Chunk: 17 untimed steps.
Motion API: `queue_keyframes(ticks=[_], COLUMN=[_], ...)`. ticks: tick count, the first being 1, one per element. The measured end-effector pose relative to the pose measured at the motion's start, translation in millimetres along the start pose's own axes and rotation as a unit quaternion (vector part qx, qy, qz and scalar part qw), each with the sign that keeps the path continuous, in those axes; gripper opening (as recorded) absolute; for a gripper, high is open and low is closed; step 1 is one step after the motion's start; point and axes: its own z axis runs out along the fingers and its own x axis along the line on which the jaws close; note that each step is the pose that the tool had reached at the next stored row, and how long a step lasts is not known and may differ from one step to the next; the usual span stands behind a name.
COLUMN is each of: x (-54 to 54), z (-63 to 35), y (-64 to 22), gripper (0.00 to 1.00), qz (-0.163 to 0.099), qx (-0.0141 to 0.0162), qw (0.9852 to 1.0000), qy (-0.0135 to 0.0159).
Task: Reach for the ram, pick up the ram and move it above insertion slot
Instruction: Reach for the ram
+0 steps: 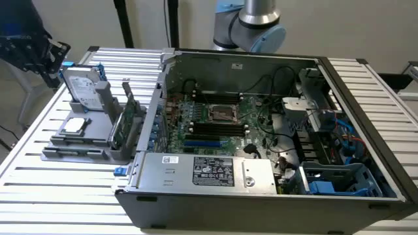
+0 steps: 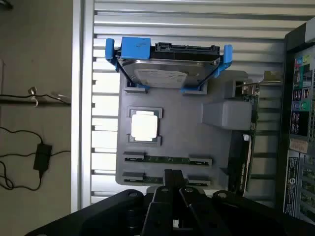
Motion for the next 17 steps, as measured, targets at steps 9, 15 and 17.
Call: queue_keyframes(ticks=[9, 15, 17], x=[0.0, -0.3, -2.2], z=[0.0, 0.1, 0.3], y=[0.0, -2.8, -5.9], gripper=[0.11, 0.11, 0.11], qz=[0.0, 0.0, 0.0], qx=[0.0, -0.0001, -0.0002], qw=[1.0, 1.0, 1.0], qy=[0.0, 0.0, 0.0])
